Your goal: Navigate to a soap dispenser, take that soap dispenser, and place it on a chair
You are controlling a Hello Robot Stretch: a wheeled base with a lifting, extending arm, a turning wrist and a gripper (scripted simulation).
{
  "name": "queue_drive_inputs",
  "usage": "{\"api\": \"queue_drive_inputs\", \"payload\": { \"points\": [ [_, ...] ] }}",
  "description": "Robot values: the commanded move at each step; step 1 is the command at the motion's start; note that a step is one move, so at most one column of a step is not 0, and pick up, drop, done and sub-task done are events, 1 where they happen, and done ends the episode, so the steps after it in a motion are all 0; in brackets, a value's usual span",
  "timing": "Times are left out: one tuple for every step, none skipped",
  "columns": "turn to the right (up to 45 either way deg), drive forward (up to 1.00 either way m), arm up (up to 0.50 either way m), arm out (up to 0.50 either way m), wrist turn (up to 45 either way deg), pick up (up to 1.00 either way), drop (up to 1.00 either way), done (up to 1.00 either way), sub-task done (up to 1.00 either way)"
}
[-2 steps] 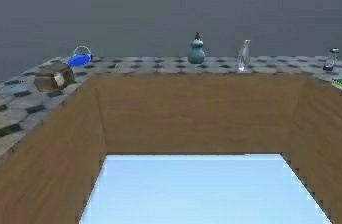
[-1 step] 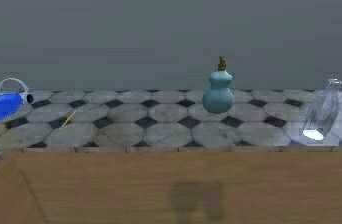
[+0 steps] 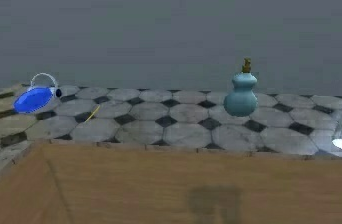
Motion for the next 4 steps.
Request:
{"api": "queue_drive_inputs", "payload": {
  "points": [
    [0.0, 0.15, 0.00, 0.00, 0.0, 0.00, 0.00, 0.00, 0.00],
    [-45.0, 0.00, 0.00, 0.00, 0.0, 0.00, 0.00, 0.00, 0.00],
    [-18.0, 0.00, 0.00, 0.00, 0.0, 0.00, 0.00, 0.00, 0.00],
    [0.0, 0.00, 0.50, 0.00, 0.0, 0.00, 0.00, 0.00, 0.00]
  ]
}}
